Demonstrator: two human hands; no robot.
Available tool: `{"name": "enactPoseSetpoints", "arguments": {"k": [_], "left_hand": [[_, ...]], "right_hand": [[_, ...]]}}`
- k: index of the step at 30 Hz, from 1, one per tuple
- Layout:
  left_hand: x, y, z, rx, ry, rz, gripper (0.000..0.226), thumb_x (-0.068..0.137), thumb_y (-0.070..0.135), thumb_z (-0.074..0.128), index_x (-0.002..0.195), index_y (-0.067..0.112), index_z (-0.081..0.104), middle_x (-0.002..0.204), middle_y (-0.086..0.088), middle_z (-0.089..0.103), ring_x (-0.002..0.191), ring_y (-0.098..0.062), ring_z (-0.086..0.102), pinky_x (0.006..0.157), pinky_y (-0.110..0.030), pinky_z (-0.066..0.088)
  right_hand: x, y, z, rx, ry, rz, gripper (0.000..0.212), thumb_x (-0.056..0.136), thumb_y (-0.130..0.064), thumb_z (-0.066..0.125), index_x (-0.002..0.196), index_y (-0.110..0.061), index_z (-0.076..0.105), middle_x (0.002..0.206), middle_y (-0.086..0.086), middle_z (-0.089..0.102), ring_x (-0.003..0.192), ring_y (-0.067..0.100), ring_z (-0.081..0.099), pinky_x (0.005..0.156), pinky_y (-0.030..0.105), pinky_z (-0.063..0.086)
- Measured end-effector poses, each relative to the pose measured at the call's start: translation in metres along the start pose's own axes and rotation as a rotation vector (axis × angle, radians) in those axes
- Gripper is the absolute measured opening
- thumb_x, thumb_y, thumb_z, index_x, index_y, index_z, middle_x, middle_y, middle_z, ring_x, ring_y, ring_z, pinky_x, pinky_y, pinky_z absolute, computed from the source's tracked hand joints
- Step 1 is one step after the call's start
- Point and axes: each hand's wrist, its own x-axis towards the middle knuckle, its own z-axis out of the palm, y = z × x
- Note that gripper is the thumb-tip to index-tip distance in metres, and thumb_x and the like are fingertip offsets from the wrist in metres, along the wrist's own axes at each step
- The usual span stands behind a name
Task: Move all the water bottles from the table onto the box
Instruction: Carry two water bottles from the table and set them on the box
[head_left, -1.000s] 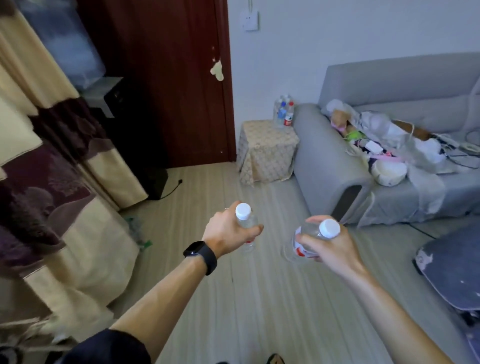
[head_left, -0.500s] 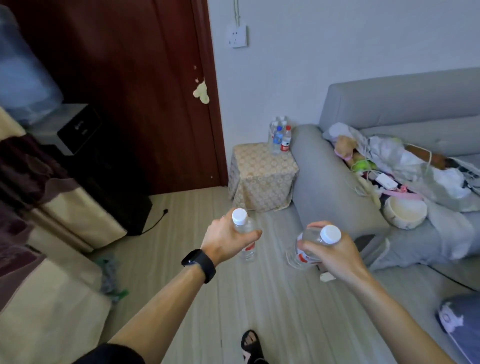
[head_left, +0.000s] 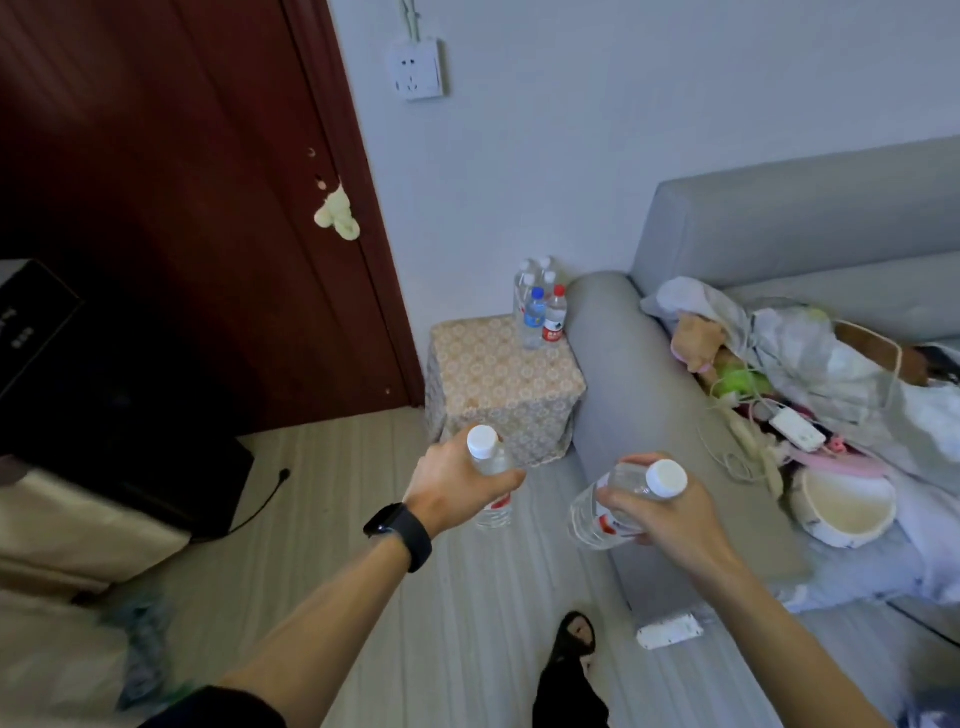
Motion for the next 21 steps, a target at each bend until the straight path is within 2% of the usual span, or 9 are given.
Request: {"name": "enactPoseSetpoints", "arguments": {"k": [5,10,15,21], "left_hand": [[0.093,0.023,0.004,-0.014,0.005,-0.078,0.042,0.071,0.06,0.074,0.098,0.033,0.057,0.088,0.014,0.068,0.085,-0.01,0.066,0.076,-0.033,0.057],[0.174,0.025,0.002,-0.066,0.041,-0.175,0.047,0.067,0.064,0.072,0.1,0.036,0.058,0.088,0.015,0.07,0.084,-0.007,0.067,0.077,-0.033,0.059],[0.255,0.017,-0.006,-0.062,0.031,-0.214,0.042,0.074,0.057,0.075,0.103,0.032,0.058,0.089,0.013,0.069,0.085,-0.01,0.066,0.076,-0.033,0.057],[0.355,-0.011,-0.016,-0.09,0.001,-0.237,0.045,0.074,0.058,0.074,0.105,0.03,0.057,0.092,0.011,0.069,0.086,-0.013,0.066,0.076,-0.035,0.057]], "right_hand": [[0.107,-0.016,-0.008,-0.038,-0.05,-0.009,0.046,0.052,-0.048,0.085,0.094,-0.038,0.07,0.084,-0.013,0.073,0.084,0.017,0.071,0.073,0.05,0.061],[0.203,-0.041,-0.004,-0.149,-0.09,-0.036,0.036,0.065,-0.028,0.09,0.092,-0.034,0.068,0.085,-0.014,0.073,0.083,0.012,0.069,0.079,0.044,0.059],[0.288,-0.061,0.014,-0.191,-0.136,-0.007,0.037,0.062,-0.035,0.09,0.093,-0.039,0.068,0.087,-0.018,0.073,0.085,0.009,0.069,0.077,0.04,0.059],[0.37,-0.088,0.057,-0.24,-0.156,-0.009,0.035,0.068,-0.031,0.09,0.093,-0.033,0.066,0.089,-0.014,0.072,0.084,0.008,0.068,0.071,0.029,0.054]]}}
